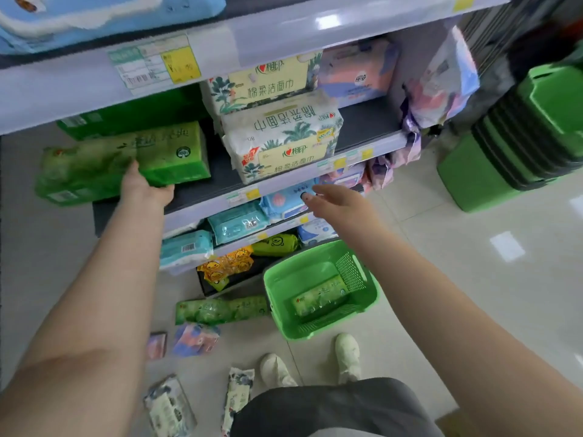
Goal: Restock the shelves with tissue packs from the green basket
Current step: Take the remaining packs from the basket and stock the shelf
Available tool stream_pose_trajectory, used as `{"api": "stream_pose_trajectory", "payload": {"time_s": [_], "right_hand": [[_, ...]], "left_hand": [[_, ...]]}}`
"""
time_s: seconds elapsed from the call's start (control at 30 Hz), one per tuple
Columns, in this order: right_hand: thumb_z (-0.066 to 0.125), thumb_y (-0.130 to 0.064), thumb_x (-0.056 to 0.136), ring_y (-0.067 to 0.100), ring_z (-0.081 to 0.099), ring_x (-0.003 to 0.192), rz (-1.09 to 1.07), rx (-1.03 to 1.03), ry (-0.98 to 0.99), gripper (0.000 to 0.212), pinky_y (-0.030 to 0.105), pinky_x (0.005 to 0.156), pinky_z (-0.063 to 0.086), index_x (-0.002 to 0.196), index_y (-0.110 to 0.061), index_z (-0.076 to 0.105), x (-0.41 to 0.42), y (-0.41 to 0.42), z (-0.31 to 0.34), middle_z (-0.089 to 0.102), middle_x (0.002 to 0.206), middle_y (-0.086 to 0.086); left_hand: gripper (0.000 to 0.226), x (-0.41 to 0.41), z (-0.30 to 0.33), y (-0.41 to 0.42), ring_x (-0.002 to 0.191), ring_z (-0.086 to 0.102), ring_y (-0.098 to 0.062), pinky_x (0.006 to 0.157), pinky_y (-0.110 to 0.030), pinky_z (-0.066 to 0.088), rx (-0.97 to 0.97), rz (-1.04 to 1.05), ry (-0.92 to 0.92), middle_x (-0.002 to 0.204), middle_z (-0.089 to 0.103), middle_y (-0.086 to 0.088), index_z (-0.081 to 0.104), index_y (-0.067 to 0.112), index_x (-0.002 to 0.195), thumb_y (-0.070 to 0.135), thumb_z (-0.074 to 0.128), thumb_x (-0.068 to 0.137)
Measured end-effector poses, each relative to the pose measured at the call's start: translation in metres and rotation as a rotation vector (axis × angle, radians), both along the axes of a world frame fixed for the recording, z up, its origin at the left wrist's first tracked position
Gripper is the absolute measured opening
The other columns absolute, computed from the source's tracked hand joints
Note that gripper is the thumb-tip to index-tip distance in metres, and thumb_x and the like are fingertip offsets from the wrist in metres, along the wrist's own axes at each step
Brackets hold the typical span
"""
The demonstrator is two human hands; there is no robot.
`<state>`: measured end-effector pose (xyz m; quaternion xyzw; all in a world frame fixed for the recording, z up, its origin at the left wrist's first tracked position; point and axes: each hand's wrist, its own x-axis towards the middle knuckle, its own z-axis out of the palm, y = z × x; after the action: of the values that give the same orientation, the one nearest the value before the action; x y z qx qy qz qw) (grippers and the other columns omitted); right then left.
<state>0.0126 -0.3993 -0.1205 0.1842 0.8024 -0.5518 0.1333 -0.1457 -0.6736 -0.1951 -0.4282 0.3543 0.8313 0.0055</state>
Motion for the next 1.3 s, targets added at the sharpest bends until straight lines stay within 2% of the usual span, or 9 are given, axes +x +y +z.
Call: {"api": "stream_pose_trajectory", "payload": {"time_s": [0.2, 0.37, 0.43, 0.53, 0.6, 0.73, 1.0, 1.13, 1.3], "right_hand": [[0.063, -0.037, 0.085, 0.015, 0.058, 0.107, -0.073, 0.007, -0.009, 0.048, 0.034, 0.094, 0.045, 0.129, -0.019, 0.053, 0.018, 0.022, -0.016, 0.063, 0.113, -0.004], [0.063, -0.026, 0.086, 0.005, 0.061, 0.086, -0.1, -0.06, 0.008, 0.042, 0.026, 0.082, 0.047, 0.126, -0.016, 0.054, 0.016, 0.025, -0.017, 0.063, 0.105, -0.005], [0.064, -0.026, 0.086, 0.008, 0.061, 0.089, -0.106, -0.068, 0.016, 0.043, 0.027, 0.084, 0.048, 0.127, -0.015, 0.054, 0.014, 0.025, -0.018, 0.063, 0.104, -0.005], [0.063, -0.028, 0.086, 0.011, 0.061, 0.097, -0.105, -0.065, 0.02, 0.044, 0.02, 0.077, 0.048, 0.127, -0.017, 0.054, 0.011, 0.023, -0.016, 0.064, 0.108, -0.004], [0.063, -0.029, 0.086, 0.014, 0.061, 0.102, -0.104, -0.064, 0.024, 0.044, 0.028, 0.085, 0.051, 0.128, -0.018, 0.054, 0.008, 0.021, -0.017, 0.064, 0.111, -0.002], [0.063, -0.032, 0.086, 0.015, 0.06, 0.105, -0.087, -0.077, 0.022, 0.046, 0.033, 0.089, 0.048, 0.129, -0.018, 0.054, 0.006, 0.019, -0.017, 0.064, 0.114, -0.001], [0.068, -0.026, 0.083, 0.01, 0.062, 0.1, -0.078, -0.104, 0.033, 0.05, 0.027, 0.085, 0.047, 0.13, -0.016, 0.053, 0.011, 0.024, -0.024, 0.065, 0.113, 0.0], [0.069, -0.029, 0.082, 0.01, 0.062, 0.102, -0.064, -0.104, 0.037, 0.05, 0.031, 0.089, 0.049, 0.129, -0.019, 0.054, 0.01, 0.028, -0.029, 0.065, 0.113, -0.003], [0.069, -0.024, 0.083, 0.011, 0.062, 0.102, -0.03, -0.117, 0.048, 0.048, 0.033, 0.09, 0.05, 0.127, -0.017, 0.053, -0.001, 0.03, -0.041, 0.064, 0.115, 0.002]], "left_hand": [[0.033, -0.038, -0.016, 0.012, 0.098, 0.066, -0.026, 0.08, -0.045, 0.055, -0.001, 0.037, 0.012, 0.113, 0.068, -0.006, 0.062, 0.019, 0.116, 0.04, 0.05, 0.094], [0.051, -0.046, -0.014, 0.025, 0.104, 0.06, -0.031, 0.078, -0.049, 0.054, -0.114, -0.08, -0.098, 0.117, 0.06, -0.008, 0.053, 0.017, 0.124, 0.05, 0.056, 0.086], [0.061, -0.044, -0.008, 0.03, 0.105, 0.055, -0.034, 0.086, -0.05, 0.051, -0.148, -0.119, -0.141, 0.119, 0.052, -0.014, 0.045, 0.013, 0.129, 0.055, 0.054, 0.086], [0.068, -0.047, -0.011, 0.024, 0.09, 0.06, -0.032, 0.081, -0.046, 0.054, -0.161, -0.233, -0.211, 0.111, 0.054, -0.02, 0.041, 0.006, 0.128, 0.059, 0.05, 0.086], [0.061, -0.05, -0.011, 0.017, 0.087, 0.062, -0.032, 0.08, -0.041, 0.055, -0.14, -0.293, -0.229, 0.113, 0.056, -0.021, 0.039, 0.003, 0.13, 0.05, 0.048, 0.091], [0.041, -0.049, -0.008, 0.019, 0.117, 0.055, -0.031, 0.097, -0.037, 0.046, -0.088, -0.303, -0.143, 0.132, 0.049, -0.024, 0.034, 0.001, 0.136, 0.016, 0.039, 0.099], [0.043, -0.025, -0.011, 0.05, 0.13, 0.042, -0.03, 0.107, -0.039, 0.034, -0.118, -0.28, -0.052, 0.141, 0.041, -0.021, 0.031, 0.002, 0.139, 0.009, 0.035, 0.097], [0.042, 0.011, -0.008, 0.074, 0.131, 0.042, -0.027, 0.106, -0.037, 0.036, -0.276, -0.327, -0.013, 0.142, 0.042, -0.016, 0.034, 0.003, 0.139, 0.009, 0.036, 0.097], [0.051, 0.089, -0.008, 0.105, 0.113, 0.052, -0.013, 0.099, -0.025, 0.042, -0.691, -0.514, 0.088, 0.125, 0.051, -0.002, 0.034, 0.01, 0.142, 0.007, 0.045, 0.093]]}}
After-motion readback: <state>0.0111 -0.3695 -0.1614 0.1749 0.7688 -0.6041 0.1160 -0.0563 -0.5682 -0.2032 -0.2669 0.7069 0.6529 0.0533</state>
